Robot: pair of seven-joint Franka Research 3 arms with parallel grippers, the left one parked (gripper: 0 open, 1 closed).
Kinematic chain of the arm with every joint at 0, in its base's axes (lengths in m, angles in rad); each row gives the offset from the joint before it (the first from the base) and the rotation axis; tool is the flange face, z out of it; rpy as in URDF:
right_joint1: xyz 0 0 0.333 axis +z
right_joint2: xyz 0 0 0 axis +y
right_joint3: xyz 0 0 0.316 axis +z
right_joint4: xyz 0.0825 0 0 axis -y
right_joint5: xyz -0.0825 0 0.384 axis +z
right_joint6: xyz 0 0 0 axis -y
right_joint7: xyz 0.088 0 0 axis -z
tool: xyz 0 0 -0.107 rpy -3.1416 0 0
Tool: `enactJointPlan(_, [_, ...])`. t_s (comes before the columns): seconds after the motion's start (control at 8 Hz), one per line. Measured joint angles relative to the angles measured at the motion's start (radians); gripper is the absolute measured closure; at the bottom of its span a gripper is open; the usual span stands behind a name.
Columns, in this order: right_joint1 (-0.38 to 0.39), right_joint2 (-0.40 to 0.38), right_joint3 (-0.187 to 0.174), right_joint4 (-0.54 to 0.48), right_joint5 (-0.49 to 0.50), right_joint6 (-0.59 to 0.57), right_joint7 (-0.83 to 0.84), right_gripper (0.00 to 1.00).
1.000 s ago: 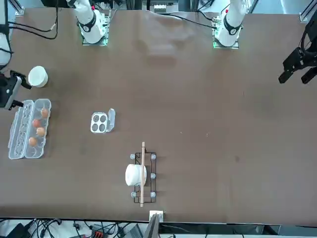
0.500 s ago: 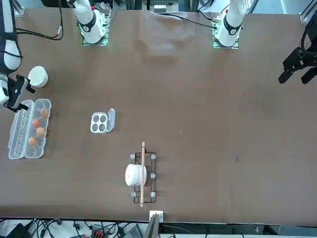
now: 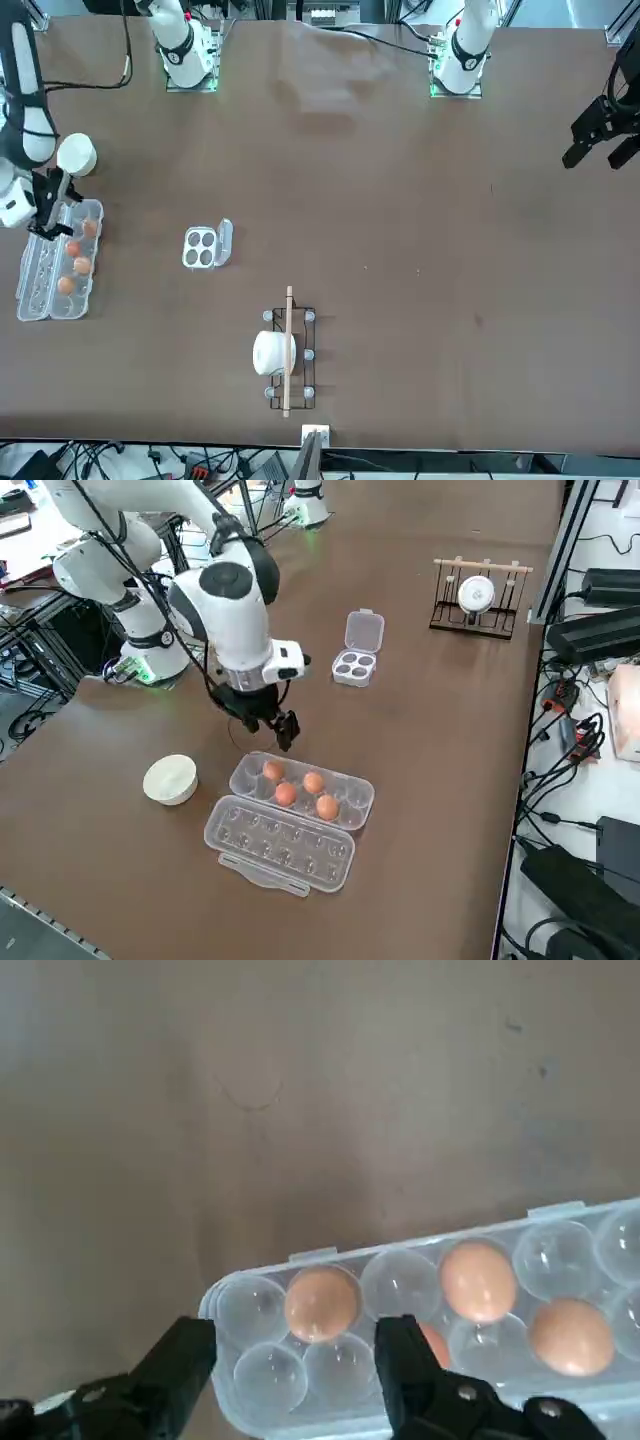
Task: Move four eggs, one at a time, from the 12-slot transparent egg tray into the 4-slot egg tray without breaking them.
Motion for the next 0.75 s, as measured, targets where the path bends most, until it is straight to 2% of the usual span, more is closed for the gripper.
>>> enactJointPlan(0.75, [-0.026, 0.109, -0.001, 0.019, 0.002, 0.091, -0.055, 0.06])
